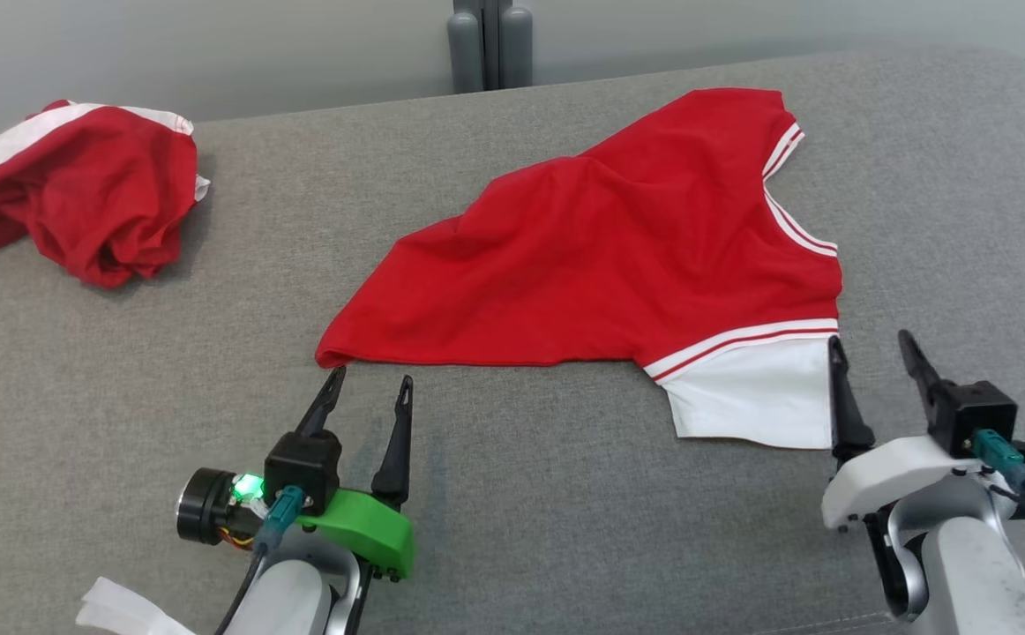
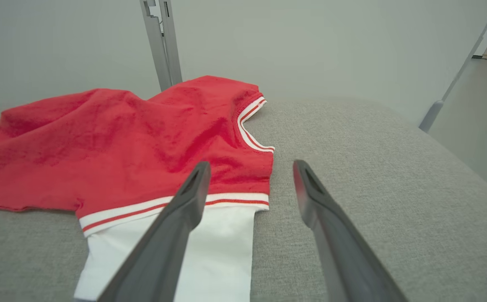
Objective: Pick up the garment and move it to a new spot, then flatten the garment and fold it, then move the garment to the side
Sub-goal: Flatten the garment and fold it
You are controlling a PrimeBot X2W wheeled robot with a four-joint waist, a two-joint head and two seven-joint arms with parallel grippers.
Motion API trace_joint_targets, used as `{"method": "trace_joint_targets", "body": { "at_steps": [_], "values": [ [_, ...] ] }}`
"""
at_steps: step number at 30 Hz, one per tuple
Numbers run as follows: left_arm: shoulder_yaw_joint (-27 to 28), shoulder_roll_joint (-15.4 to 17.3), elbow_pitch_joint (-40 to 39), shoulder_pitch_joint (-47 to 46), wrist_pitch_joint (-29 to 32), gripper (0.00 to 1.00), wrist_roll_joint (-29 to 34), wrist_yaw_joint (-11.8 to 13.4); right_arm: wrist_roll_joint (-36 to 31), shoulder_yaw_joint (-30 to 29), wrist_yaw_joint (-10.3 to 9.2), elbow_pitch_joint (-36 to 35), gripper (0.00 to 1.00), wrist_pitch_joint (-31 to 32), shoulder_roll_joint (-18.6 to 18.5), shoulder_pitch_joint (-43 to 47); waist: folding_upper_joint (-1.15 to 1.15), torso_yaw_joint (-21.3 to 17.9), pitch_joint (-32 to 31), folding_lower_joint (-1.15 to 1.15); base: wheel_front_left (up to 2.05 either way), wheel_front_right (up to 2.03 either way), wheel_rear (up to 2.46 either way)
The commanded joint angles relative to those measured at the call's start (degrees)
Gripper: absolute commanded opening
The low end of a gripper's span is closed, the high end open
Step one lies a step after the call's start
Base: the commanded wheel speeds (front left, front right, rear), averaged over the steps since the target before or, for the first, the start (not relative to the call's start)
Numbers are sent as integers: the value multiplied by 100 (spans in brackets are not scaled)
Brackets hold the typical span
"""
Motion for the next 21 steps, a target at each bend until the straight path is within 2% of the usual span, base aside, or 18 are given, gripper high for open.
{"method": "trace_joint_targets", "body": {
  "at_steps": [1,5,10,15,17,18,19,21],
  "values": [
    [91,-25,-59,120,-3,100,-35,-17,64,82,-10,109,100,77,-1,80,0,63,-33,0,0,0,0],
    [314,-86,-240,184,-4,100,-20,-12,-58,71,-10,454,100,254,-100,-51,0,208,-32,0,0,0,0],
    [516,-158,-462,260,-3,100,38,-44,-256,-293,-10,1136,100,526,-362,-371,0,482,20,0,0,0,0],
    [684,-185,-588,357,-4,100,109,-58,-90,-268,-10,1944,100,897,-571,-760,0,726,83,0,0,0,0],
    [762,-192,-609,402,-3,100,125,-63,158,-137,-10,2200,100,989,-548,-896,0,778,87,0,0,0,0],
    [801,-196,-626,420,-3,100,142,-78,315,-75,-10,2311,80,1020,-555,-968,0,796,85,0,0,0,0],
    [824,-200,-636,436,-4,100,158,-79,404,-11,-10,2388,42,1031,-585,-1008,0,808,81,0,0,0,0],
    [859,-208,-642,489,-3,100,179,-106,573,126,-10,2560,0,995,-673,-1072,0,823,60,0,0,0,0]
  ]
}}
